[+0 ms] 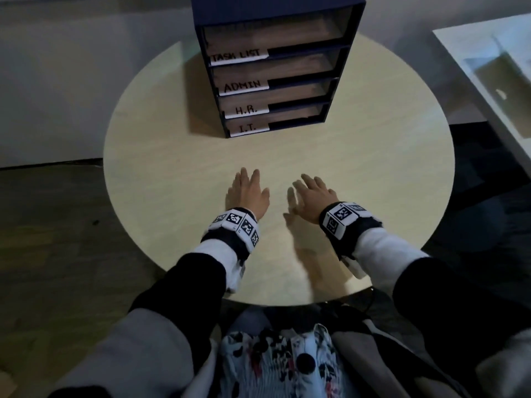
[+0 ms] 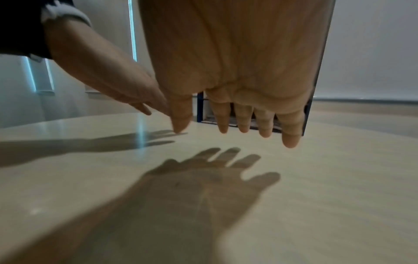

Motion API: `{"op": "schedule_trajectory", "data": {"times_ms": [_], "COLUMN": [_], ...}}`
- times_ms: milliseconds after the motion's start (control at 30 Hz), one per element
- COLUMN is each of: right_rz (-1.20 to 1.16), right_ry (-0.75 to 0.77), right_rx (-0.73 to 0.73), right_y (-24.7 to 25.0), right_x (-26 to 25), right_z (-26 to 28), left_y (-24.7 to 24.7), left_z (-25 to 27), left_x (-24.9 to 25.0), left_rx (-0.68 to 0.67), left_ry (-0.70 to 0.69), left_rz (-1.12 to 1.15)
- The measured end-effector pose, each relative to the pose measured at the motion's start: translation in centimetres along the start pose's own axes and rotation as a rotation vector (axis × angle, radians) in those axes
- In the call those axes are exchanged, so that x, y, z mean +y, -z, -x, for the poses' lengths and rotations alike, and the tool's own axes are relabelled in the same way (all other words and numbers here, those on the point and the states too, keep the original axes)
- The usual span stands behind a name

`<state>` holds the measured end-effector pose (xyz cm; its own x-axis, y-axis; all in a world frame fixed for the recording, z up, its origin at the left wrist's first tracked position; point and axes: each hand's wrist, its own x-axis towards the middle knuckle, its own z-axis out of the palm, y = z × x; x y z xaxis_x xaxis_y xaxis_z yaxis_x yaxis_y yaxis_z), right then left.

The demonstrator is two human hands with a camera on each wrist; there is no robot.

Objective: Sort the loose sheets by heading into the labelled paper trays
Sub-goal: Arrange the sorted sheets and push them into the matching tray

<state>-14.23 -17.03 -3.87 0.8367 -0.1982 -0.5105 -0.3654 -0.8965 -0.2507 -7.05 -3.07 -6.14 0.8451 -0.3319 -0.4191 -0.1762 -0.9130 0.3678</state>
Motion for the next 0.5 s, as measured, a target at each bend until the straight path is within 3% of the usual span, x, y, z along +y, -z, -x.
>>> {"op": "schedule_trajectory", "data": {"times_ms": [100, 267, 433, 500], "right_rz": [-0.024, 0.038, 0.095, 0.131], "right_ry": [0.000, 0.023, -0.031, -0.027], "right_rx": [-0.079, -0.092, -0.124, -0.038], "right_y": [-1.6, -2.8, 1.4, 5.8], "right_x": [0.0, 0.3, 0.8, 0.5], "right_z": [1.2, 1.6, 0.4, 0.2], "left_y": [-2.4, -3.6, 0.7, 4.8], "left_z": [1.9, 3.2, 0.9, 0.0], "left_x": [-0.9, -1.2, 1.0, 3.2], "left_rx": [-0.053, -0.102, -0.239, -0.155], "left_ry": [0.023, 0.027, 0.033, -0.023], "left_rz": [0.044, -0.107, -0.173, -0.185]}}
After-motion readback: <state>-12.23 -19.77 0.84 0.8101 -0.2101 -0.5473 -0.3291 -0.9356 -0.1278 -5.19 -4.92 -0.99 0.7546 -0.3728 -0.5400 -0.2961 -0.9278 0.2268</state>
